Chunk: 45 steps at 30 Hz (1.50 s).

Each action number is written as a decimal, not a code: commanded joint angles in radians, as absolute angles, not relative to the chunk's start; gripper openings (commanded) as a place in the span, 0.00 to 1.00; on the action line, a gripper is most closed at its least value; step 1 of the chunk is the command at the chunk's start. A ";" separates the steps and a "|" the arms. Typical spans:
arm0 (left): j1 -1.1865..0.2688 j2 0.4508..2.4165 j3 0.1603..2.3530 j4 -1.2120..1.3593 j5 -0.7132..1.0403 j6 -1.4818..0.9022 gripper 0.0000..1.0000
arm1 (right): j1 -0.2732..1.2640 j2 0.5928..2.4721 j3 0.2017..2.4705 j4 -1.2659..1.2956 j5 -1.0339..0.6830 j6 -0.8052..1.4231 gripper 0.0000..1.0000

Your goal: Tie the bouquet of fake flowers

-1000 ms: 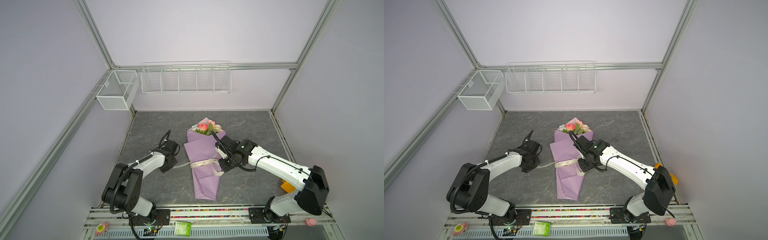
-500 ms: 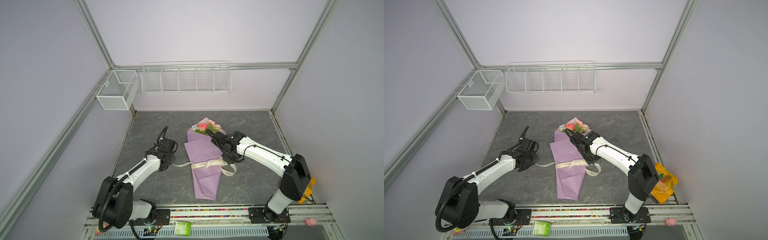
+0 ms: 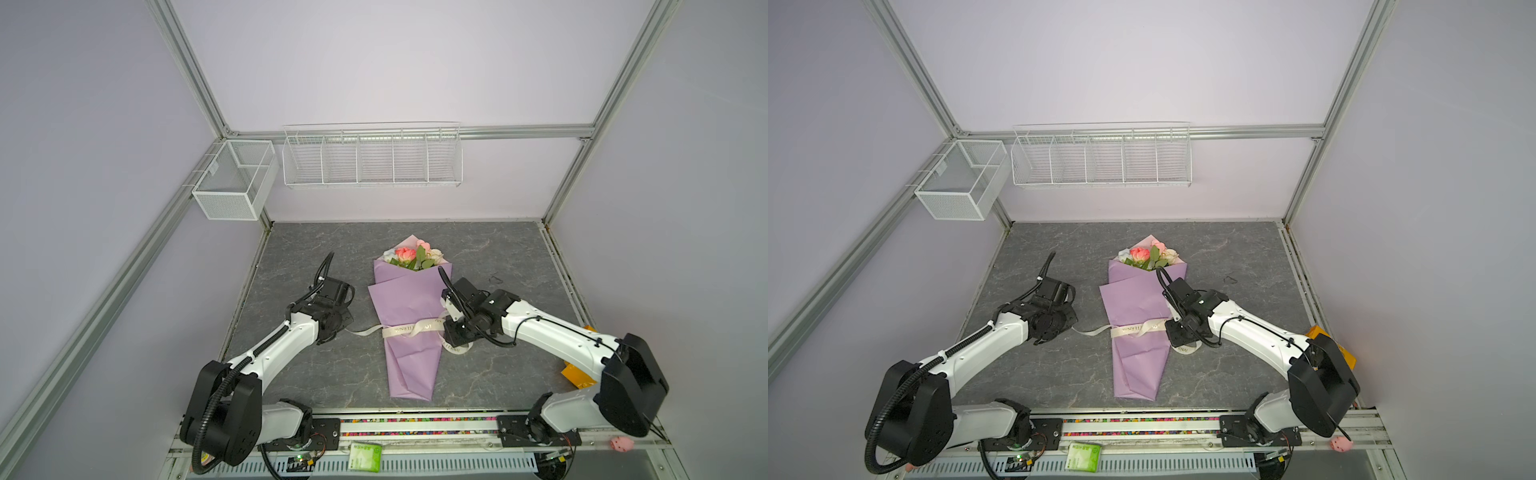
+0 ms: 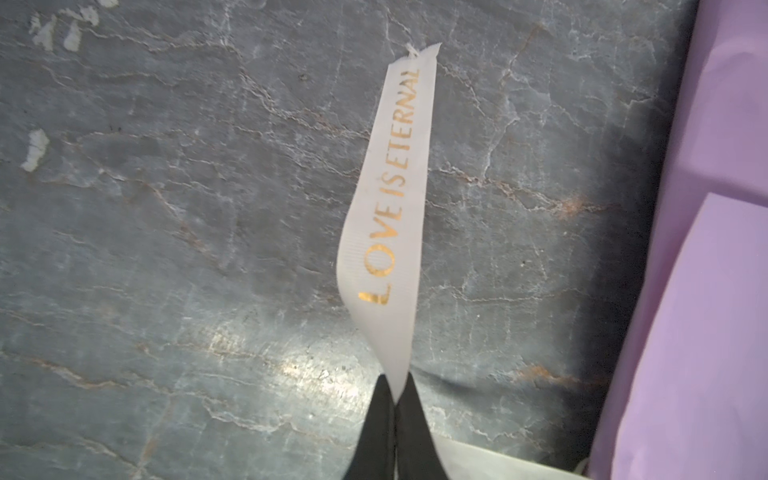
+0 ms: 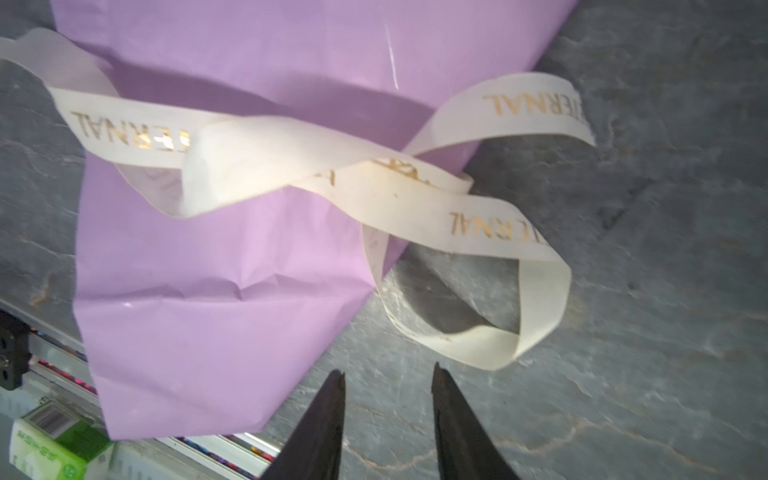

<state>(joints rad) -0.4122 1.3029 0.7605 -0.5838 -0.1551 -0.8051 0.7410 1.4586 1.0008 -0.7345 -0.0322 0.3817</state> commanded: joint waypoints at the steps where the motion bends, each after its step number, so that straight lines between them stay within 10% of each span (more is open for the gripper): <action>1: -0.408 1.289 0.760 -0.579 -0.147 -0.792 0.00 | 0.742 1.523 0.996 -0.647 -0.092 0.342 0.39; 11: -0.408 1.283 0.750 -0.575 -0.142 -0.795 0.00 | 0.742 1.633 1.002 -0.632 -0.093 0.291 0.37; 20: -0.408 1.282 0.761 -0.575 -0.142 -0.789 0.00 | 0.741 1.591 0.979 -0.667 -0.163 0.264 0.07; 38: -0.367 1.149 0.710 -0.526 -0.093 -0.672 0.00 | 0.348 1.075 0.839 -0.281 -0.870 0.476 0.07; 45: -0.338 1.133 0.686 -0.521 -0.065 -0.667 0.00 | 0.275 1.046 0.925 -0.530 -0.370 0.486 0.07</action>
<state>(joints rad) -0.3454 1.1458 0.6975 -0.5282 -0.0769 -0.6861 0.2871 1.0744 0.8936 -0.4171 -0.5976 0.4618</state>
